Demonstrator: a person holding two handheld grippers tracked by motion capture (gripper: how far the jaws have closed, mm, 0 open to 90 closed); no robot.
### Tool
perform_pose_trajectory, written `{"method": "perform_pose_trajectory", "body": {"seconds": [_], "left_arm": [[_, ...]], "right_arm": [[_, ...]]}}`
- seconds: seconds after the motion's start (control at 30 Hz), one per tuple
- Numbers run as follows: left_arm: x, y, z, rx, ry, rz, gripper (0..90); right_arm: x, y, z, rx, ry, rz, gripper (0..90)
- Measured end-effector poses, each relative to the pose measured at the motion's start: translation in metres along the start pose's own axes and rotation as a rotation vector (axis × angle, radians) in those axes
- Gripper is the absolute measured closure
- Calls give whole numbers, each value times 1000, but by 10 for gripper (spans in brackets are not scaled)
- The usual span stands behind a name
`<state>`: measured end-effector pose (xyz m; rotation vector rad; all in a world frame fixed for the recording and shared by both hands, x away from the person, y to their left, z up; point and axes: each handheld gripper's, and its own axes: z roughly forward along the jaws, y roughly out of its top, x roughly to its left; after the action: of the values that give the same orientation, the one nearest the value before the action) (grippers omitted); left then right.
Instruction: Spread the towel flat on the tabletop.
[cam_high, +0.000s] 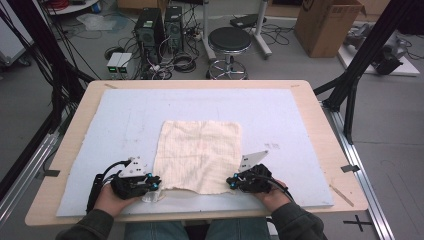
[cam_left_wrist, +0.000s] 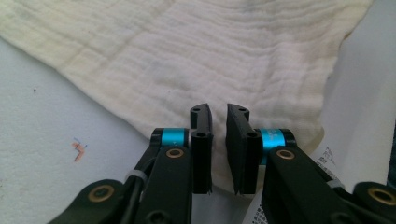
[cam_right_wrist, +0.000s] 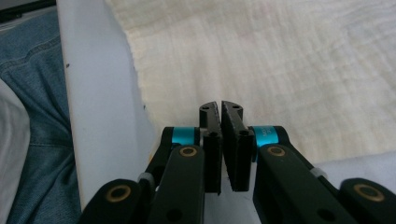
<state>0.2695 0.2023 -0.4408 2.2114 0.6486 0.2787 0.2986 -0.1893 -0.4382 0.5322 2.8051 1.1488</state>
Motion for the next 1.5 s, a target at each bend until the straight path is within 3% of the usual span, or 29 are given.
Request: {"method": "perform_pose_trajectory", "body": {"seconds": [0.27, 0.67, 1.1, 1.17, 1.2, 1.33, 1.5], "left_arm": [[0, 2, -3, -7, -7, 2, 879], [-6, 6, -9, -40, -21, 21, 893], [-10, 5, -12, -46, -44, 36, 893], [-10, 6, -11, -56, -51, 27, 859], [-10, 6, -11, -56, -54, 24, 795], [-10, 8, -7, -49, -81, 19, 745], [-13, 7, 1, 6, -108, 32, 696]], "right_arm": [[-1, -1, -4, 6, 22, -19, 885], [-1, -11, -17, -4, 39, 5, 885], [-3, -19, -27, -10, 23, 25, 881], [-2, -19, -29, -23, 23, 29, 861], [-2, -17, -30, -48, 37, 26, 818], [-1, -15, -28, -79, 76, 29, 740], [3, -13, -20, -45, 98, -1, 681]]}}
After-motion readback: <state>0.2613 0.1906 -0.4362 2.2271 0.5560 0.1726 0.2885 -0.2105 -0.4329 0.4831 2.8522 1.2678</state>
